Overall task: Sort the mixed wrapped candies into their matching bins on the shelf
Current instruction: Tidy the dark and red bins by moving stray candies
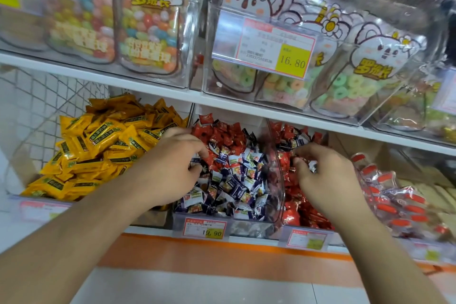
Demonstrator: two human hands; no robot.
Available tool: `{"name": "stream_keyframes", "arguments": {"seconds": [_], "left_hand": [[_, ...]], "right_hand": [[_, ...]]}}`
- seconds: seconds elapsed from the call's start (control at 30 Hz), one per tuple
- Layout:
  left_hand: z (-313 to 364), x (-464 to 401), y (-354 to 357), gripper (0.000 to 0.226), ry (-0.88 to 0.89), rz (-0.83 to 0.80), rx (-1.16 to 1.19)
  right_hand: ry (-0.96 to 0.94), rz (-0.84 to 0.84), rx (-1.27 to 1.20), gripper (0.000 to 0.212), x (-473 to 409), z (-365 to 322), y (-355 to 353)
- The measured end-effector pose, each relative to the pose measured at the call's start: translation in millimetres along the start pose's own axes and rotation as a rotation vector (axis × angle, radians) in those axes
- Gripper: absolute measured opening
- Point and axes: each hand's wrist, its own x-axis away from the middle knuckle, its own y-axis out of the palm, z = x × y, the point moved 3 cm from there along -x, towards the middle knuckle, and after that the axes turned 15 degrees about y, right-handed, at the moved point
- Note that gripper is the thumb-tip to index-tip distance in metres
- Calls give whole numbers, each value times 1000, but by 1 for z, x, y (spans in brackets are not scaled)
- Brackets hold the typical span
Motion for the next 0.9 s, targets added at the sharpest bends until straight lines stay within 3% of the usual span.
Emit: {"name": "stream_keyframes", "arguments": {"seconds": [0.1,0.23,0.57,0.7,0.9], "left_hand": [[2,-1,1,25,-11,-5,-6],[0,0,-1,29,-7,2,0],[-5,0,-6,31,3,6,45],[-8,-1,-6,31,3,-3,45],[-6,0,-8,30,-7,-10,51]], "right_hand": [[-131,-3,15,26,4,-27,13],[-263,-131,35,37,6,-63,44],[-200,-337,95,74,-47,-86,112],[-157,-373,91,54,-55,-87,117],[-184,-251,44,15,-50,-86,110]]}}
